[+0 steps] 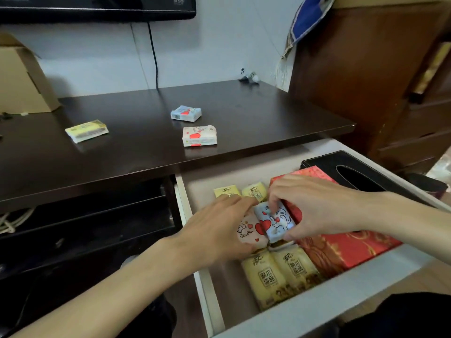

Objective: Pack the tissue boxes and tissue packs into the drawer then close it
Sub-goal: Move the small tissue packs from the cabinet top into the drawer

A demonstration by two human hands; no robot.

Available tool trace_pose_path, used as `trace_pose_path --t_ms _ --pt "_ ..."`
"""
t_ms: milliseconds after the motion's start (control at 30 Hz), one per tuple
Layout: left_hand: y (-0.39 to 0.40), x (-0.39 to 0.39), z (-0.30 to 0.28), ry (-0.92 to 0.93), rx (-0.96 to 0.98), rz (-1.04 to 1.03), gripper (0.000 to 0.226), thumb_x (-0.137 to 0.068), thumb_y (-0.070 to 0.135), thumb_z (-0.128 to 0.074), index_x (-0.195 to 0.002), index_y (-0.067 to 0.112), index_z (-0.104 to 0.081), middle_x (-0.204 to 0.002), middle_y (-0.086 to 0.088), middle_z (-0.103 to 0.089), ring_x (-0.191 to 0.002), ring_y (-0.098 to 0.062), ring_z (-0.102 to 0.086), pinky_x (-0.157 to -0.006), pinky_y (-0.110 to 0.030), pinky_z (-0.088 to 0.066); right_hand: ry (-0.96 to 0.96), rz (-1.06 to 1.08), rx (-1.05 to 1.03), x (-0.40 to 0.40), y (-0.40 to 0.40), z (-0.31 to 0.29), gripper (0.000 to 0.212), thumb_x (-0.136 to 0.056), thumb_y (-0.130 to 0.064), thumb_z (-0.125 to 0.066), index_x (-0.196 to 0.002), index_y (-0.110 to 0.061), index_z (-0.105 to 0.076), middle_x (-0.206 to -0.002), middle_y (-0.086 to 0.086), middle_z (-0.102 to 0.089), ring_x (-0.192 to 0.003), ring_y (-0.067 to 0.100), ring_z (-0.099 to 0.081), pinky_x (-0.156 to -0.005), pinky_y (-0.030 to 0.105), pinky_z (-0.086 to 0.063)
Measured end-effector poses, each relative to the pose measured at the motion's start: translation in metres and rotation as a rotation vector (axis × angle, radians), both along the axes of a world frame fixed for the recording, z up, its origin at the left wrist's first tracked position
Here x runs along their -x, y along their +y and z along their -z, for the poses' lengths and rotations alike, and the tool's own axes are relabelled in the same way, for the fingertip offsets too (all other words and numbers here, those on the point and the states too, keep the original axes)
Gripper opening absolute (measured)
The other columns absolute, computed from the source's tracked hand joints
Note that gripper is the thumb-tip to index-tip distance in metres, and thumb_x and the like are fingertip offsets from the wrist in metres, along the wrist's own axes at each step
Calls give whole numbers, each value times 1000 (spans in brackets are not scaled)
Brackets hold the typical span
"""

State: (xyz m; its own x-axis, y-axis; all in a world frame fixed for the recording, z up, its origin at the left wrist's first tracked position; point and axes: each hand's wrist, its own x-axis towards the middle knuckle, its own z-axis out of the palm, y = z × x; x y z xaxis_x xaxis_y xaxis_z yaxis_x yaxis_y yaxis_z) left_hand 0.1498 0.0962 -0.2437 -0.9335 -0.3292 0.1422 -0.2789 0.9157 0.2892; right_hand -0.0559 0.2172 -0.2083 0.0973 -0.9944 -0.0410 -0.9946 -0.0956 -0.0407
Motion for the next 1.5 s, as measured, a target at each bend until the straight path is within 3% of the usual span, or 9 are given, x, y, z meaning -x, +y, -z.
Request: trace_pose_path --t_ms 233,433,567,667,800,967,1167,1267,1500 --pt "2 9 16 12 61 8 81 -74 59 -67 -142 32 -34 -129 10 -52 -118 -12 -43 -81 -27 -38 144 -35 -41 -3 -7 8 50 -73 -72 -65 -105 -35 -57 -114 -17 -49 -115 9 -40 -101 32 -38" --pt "0 9 15 0 61 22 78 -74 62 -65 -141 32 -37 -125 10 -51 -116 -12 -42 -78 -26 -36 122 -9 -121 0 -8 6 47 -74 -78 -60 -103 -41 -60 -131 -23 -44 -126 3 -33 -104 28 -35" --pt "0 5 4 8 22 22 80 -73 69 -64 -140 32 -40 -123 12 -52 -113 -9 -42 -80 -27 -39 -101 54 6 1 -20 -17 47 -87 -72 -39 -93 -37 -69 -112 -20 -65 -110 5 -55 -94 42 -49" --pt "-7 -2 -10 20 -28 -33 71 -71 75 -59 -127 32 -49 -109 18 -50 -103 -4 -43 -83 -32 -45 -323 107 231 -6 -40 -34 37 -92 -56 -43 -87 -34 -72 -99 -15 -70 -97 8 -62 -88 45 -49" --pt "-31 -18 -36 106 -71 -137 46 -82 65 -59 -114 31 -58 -99 17 -57 -92 -2 -53 -82 -34 -50 -572 118 339 -24 -76 -50 20 -98 -27 -59 -89 -28 -77 -97 -14 -73 -86 0 -63 -81 27 -46" --pt "-89 -49 -75 276 -105 -285 25 -85 40 -66 -106 27 -65 -95 10 -63 -89 -10 -62 -84 -37 -50 -684 186 424 -38 -149 -63 12 -94 -23 -66 -98 -24 -77 -99 -12 -75 -94 2 -65 -88 20 -45" --pt "-186 -76 -108 285 -19 -551 34 -86 28 -67 -118 18 -64 -115 -2 -67 -102 -20 -62 -93 -36 -47 -541 323 308 -36 -244 -67 30 -93 -20 -62 -122 -18 -68 -128 4 -66 -107 20 -58 -83 30 -42" --pt "-232 -89 -105 216 -11 -667 47 -85 24 -66 -131 15 -56 -131 -9 -59 -117 -25 -57 -102 -40 -44 -468 397 261 -31 -280 -65 42 -93 -18 -61 -134 -13 -60 -138 9 -62 -118 26 -57 -93 33 -45" --pt "-303 -110 -81 7 19 -831 55 -88 25 -64 -142 23 -51 -149 -13 -43 -134 -37 -39 -110 -44 -35 -349 465 151 -32 -326 -49 48 -92 -23 -64 -138 -13 -57 -135 13 -61 -117 33 -59 -86 36 -46"
